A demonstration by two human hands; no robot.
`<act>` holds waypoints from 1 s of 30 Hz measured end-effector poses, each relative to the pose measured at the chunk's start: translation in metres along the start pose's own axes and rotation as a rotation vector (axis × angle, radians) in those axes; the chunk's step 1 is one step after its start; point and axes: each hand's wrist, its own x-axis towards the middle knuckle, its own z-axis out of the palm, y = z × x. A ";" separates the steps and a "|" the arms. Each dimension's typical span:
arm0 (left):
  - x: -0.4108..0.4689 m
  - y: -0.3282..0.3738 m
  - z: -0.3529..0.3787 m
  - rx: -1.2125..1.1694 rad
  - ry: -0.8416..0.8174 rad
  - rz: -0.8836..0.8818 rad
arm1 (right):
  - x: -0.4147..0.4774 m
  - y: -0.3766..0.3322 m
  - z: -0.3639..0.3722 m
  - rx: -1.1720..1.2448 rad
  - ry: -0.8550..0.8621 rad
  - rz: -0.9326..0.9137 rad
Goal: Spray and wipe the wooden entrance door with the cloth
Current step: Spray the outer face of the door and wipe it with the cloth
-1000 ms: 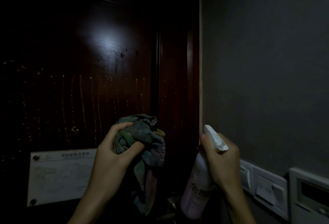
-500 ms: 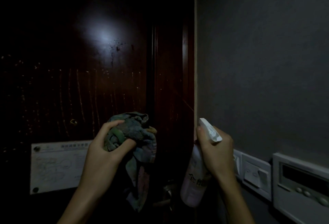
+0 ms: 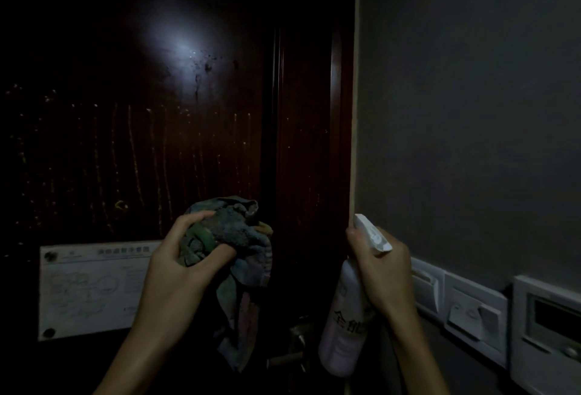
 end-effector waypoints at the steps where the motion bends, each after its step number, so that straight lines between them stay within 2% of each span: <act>1: 0.003 -0.002 0.000 0.004 0.000 -0.005 | 0.002 0.001 0.002 0.003 -0.018 -0.004; 14: 0.043 -0.036 -0.005 0.013 0.005 -0.044 | 0.020 0.023 0.034 0.090 0.072 -0.016; 23: 0.041 -0.038 0.005 0.007 -0.031 -0.061 | 0.011 0.037 0.028 -0.054 0.008 0.011; 30: 0.008 -0.028 0.006 -0.009 0.003 -0.093 | -0.001 0.034 0.007 -0.029 -0.013 0.030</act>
